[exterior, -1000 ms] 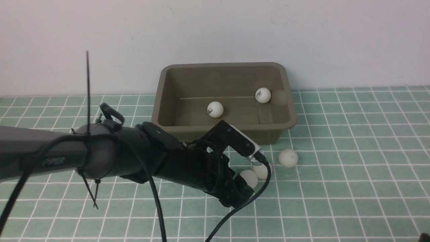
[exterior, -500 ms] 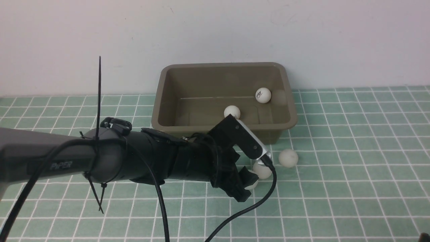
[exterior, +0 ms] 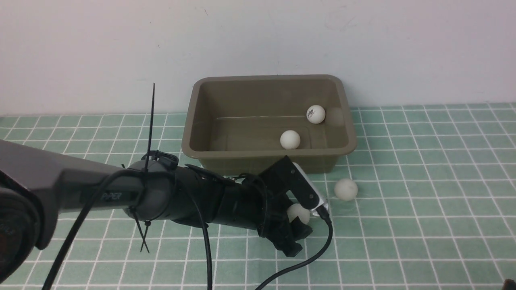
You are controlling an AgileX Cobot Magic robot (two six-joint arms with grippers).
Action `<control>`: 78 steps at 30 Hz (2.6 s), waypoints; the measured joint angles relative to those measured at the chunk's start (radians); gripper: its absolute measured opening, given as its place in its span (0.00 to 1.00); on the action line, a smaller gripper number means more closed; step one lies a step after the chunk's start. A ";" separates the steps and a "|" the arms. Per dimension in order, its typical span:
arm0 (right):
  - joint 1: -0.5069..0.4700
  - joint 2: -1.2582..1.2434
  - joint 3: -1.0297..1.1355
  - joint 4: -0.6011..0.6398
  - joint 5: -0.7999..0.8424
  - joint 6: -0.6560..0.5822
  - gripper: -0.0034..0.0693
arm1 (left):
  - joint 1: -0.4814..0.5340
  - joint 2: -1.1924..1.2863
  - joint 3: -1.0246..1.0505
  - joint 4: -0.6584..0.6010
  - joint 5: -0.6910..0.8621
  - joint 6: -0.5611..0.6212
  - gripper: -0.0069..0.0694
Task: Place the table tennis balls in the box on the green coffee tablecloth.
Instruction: 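Reach for and grasp a ping pong ball on the table beside the basket, then drop the ball into the bin, then reach for and grasp a ping pong ball on the table beside the basket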
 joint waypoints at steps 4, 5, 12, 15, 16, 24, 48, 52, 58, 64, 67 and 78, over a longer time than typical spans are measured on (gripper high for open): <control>0.000 0.000 0.000 0.000 0.000 0.000 0.68 | 0.000 -0.020 0.000 0.000 -0.008 0.013 0.55; 0.000 0.000 0.000 0.000 0.000 0.000 0.68 | 0.000 -0.036 0.000 0.001 -0.009 0.008 0.55; 0.000 0.000 0.000 0.000 0.000 0.000 0.68 | 0.000 -0.214 0.024 0.002 -0.003 -0.049 0.55; 0.000 0.000 0.000 0.000 0.000 0.000 0.68 | 0.000 -0.282 0.017 0.002 0.010 -0.029 0.55; 0.000 0.000 0.000 0.000 0.000 0.000 0.68 | 0.003 -0.292 0.007 0.002 0.005 0.001 0.55; 0.000 0.000 0.000 0.000 0.000 0.000 0.68 | 0.164 -0.220 -0.125 0.002 -0.105 0.240 0.55; 0.000 0.000 0.000 0.000 0.000 -0.003 0.68 | 0.288 -0.194 -0.236 0.012 0.037 -0.323 0.90; 0.000 0.000 0.000 0.000 0.000 -0.003 0.68 | 0.234 -0.241 -0.200 0.110 0.168 -0.437 0.84; 0.000 0.000 0.000 0.000 0.000 -0.003 0.68 | 0.133 -0.248 -0.157 0.264 0.244 -0.552 0.77; 0.000 0.000 0.000 0.000 0.000 -0.003 0.68 | 0.074 -0.239 -0.135 0.305 0.169 -0.568 0.75; 0.000 0.000 0.000 0.000 0.000 -0.003 0.68 | 0.058 -0.232 -0.135 0.307 0.154 -0.590 0.74; 0.000 0.000 0.000 0.000 0.000 -0.003 0.68 | 0.053 -0.159 -0.126 0.406 0.142 -0.782 0.74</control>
